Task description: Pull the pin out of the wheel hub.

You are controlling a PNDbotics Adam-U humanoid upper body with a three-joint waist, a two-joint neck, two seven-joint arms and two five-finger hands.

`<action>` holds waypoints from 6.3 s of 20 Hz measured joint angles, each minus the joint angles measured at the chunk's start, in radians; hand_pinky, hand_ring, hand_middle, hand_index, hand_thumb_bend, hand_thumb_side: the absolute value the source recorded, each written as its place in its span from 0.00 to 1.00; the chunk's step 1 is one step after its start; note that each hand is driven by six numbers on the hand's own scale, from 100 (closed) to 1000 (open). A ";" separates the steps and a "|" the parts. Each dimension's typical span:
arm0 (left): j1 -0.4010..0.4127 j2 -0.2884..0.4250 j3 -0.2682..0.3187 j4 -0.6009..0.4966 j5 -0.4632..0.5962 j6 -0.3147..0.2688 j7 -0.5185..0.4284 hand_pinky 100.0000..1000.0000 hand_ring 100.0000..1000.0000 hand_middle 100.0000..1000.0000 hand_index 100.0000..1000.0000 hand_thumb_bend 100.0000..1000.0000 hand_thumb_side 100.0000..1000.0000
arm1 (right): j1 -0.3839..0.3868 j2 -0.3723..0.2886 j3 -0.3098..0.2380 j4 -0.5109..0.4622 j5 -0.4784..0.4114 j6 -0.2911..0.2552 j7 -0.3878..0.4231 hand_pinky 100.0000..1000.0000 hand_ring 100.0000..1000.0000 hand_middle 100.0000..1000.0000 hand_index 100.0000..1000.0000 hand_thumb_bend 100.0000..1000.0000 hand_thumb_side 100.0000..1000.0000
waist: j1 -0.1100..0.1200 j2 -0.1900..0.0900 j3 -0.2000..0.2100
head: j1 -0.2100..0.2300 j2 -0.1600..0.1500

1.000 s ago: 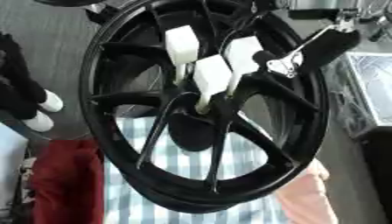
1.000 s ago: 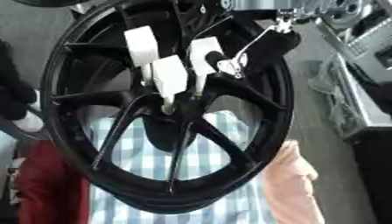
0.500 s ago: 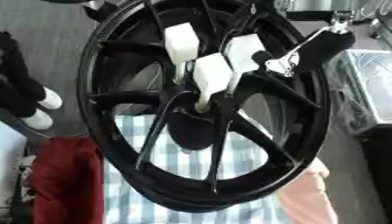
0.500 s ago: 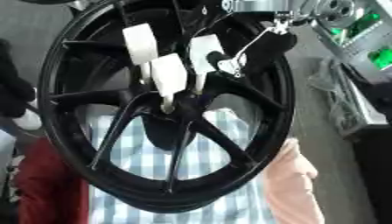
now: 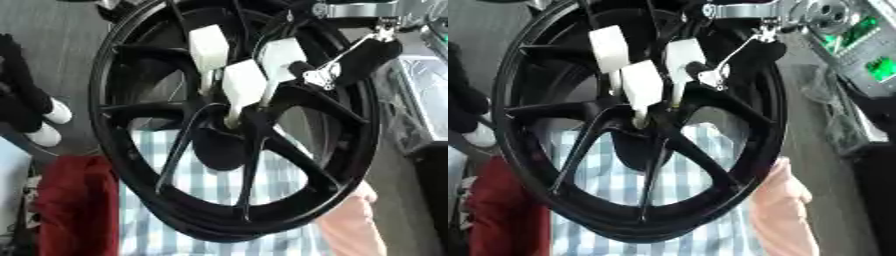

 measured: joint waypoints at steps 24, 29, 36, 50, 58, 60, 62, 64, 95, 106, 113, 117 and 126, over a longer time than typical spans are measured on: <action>-0.009 -0.017 0.093 0.074 0.111 0.021 0.115 0.78 0.70 0.66 0.72 0.07 0.75 | 0.025 0.010 0.000 0.050 0.018 -0.017 -0.001 0.88 0.79 0.56 0.81 0.00 0.24 | 0.000 0.003 0.014 | -0.017 0.000; -0.009 -0.017 0.093 0.073 0.110 0.022 0.116 0.78 0.70 0.66 0.72 0.07 0.75 | 0.025 0.010 0.001 0.051 0.001 -0.001 -0.024 0.86 0.76 0.44 0.72 0.00 0.26 | 0.000 0.003 0.015 | -0.017 0.000; -0.010 -0.017 0.094 0.073 0.108 0.023 0.115 0.78 0.70 0.66 0.72 0.07 0.75 | 0.026 0.010 0.001 0.055 -0.019 0.029 -0.054 0.81 0.67 0.35 0.61 0.00 0.18 | 0.000 0.003 0.017 | -0.018 0.000; -0.010 -0.017 0.094 0.073 0.100 0.030 0.107 0.78 0.70 0.66 0.71 0.06 0.75 | 0.033 0.009 0.006 0.056 -0.062 0.078 -0.109 0.65 0.49 0.19 0.34 0.00 0.14 | -0.003 0.003 0.018 | -0.027 0.000; -0.010 -0.017 0.093 0.073 0.092 0.034 0.100 0.79 0.70 0.66 0.71 0.06 0.75 | 0.029 -0.007 -0.003 0.047 -0.103 0.117 -0.102 0.63 0.48 0.17 0.31 0.00 0.17 | -0.005 0.003 0.016 | -0.030 0.000; -0.010 -0.017 0.093 0.073 0.091 0.034 0.100 0.79 0.70 0.66 0.72 0.06 0.75 | 0.023 -0.013 -0.004 0.041 -0.107 0.125 -0.096 0.63 0.48 0.17 0.31 0.00 0.18 | -0.007 0.003 0.016 | -0.031 0.000; -0.010 -0.017 0.093 0.073 0.089 0.035 0.100 0.79 0.70 0.66 0.72 0.06 0.75 | 0.018 -0.020 -0.005 0.036 -0.110 0.132 -0.089 0.62 0.48 0.17 0.31 0.00 0.18 | -0.008 0.002 0.016 | -0.033 0.000; -0.010 -0.017 0.093 0.073 0.088 0.035 0.099 0.79 0.70 0.66 0.72 0.06 0.75 | 0.016 -0.025 -0.006 0.033 -0.113 0.138 -0.083 0.62 0.48 0.17 0.31 0.00 0.19 | -0.009 0.001 0.016 | -0.033 0.000; 0.000 -0.016 0.095 0.073 0.075 0.042 0.091 0.79 0.71 0.67 0.72 0.06 0.76 | 0.133 -0.172 -0.289 0.008 -0.402 0.243 -0.388 0.58 0.44 0.13 0.30 0.00 0.11 | -0.009 -0.007 -0.020 | -0.028 0.000; 0.016 -0.006 0.114 0.073 0.075 0.032 0.104 0.79 0.71 0.67 0.72 0.06 0.75 | 0.587 -0.270 -0.591 0.053 -0.517 0.227 -0.774 0.58 0.44 0.13 0.30 0.00 0.11 | 0.007 -0.007 -0.076 | 0.040 0.000; 0.018 -0.007 0.119 0.072 0.073 0.022 0.112 0.80 0.71 0.68 0.72 0.04 0.74 | 0.894 -0.037 -0.725 -0.053 -0.374 0.227 -1.005 0.64 0.52 0.27 0.46 0.00 0.14 | 0.035 -0.006 -0.088 | 0.082 -0.013; 0.018 -0.007 0.119 0.069 0.073 0.017 0.113 0.80 0.72 0.68 0.72 0.03 0.74 | 0.941 0.128 -0.752 -0.062 -0.229 0.188 -1.003 0.78 0.82 0.81 0.92 0.00 0.43 | 0.048 -0.005 -0.091 | 0.095 -0.024; 0.017 -0.009 0.119 0.067 0.073 0.012 0.110 0.80 0.72 0.68 0.72 0.03 0.73 | 0.948 0.357 -0.801 -0.062 -0.039 0.204 -0.888 0.85 0.93 0.95 1.00 0.00 0.71 | 0.067 -0.005 -0.102 | 0.110 -0.028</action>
